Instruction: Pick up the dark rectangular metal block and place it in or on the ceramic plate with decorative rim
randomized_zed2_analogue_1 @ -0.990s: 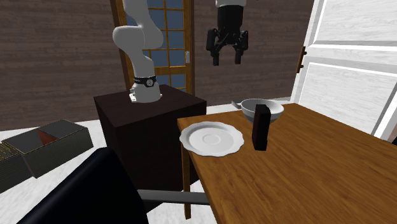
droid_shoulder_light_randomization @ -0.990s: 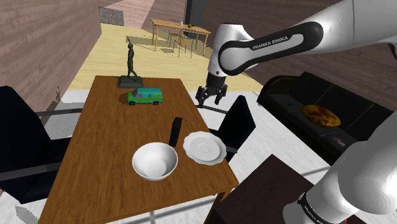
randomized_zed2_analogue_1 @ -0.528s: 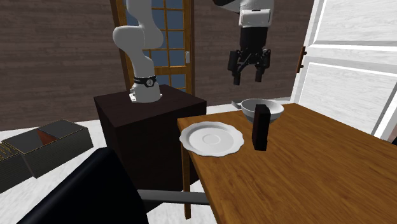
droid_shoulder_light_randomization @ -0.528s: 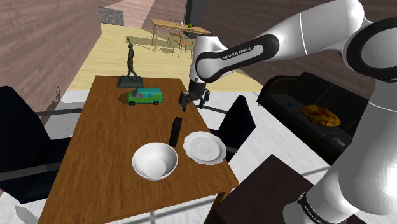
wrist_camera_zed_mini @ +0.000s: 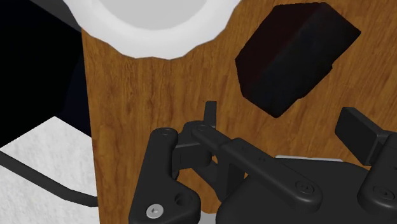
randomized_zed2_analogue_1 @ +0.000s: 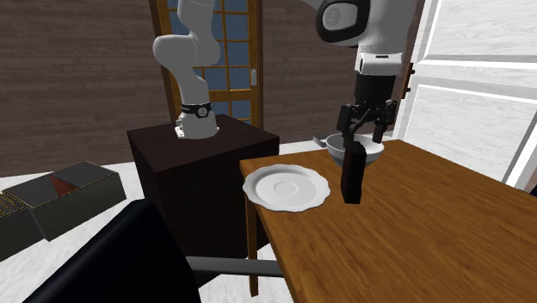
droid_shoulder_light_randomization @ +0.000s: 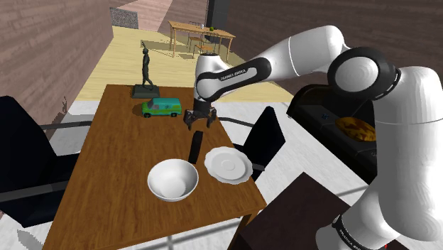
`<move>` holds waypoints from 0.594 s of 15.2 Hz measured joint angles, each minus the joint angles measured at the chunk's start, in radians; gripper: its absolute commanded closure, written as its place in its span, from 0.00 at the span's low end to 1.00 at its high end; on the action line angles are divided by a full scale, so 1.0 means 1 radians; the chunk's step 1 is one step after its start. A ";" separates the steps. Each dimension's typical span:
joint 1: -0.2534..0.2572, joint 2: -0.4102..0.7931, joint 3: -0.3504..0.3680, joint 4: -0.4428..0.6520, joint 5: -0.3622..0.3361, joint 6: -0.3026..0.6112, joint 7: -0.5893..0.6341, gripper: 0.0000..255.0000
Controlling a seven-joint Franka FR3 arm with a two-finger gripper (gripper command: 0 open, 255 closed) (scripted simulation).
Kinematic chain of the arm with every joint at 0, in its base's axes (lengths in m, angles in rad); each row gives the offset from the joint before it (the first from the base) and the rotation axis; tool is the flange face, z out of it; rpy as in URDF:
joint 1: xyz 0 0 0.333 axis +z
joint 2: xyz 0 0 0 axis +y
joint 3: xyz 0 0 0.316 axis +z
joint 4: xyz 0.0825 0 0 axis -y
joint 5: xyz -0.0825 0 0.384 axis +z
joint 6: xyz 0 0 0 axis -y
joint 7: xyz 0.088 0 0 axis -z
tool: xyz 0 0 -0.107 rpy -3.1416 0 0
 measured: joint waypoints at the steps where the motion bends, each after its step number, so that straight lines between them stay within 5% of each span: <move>1: 0.002 0.015 -0.001 0.015 0.000 0.000 0.003 0.00; 9: 0.007 0.079 -0.006 0.017 -0.007 0.061 0.010 0.00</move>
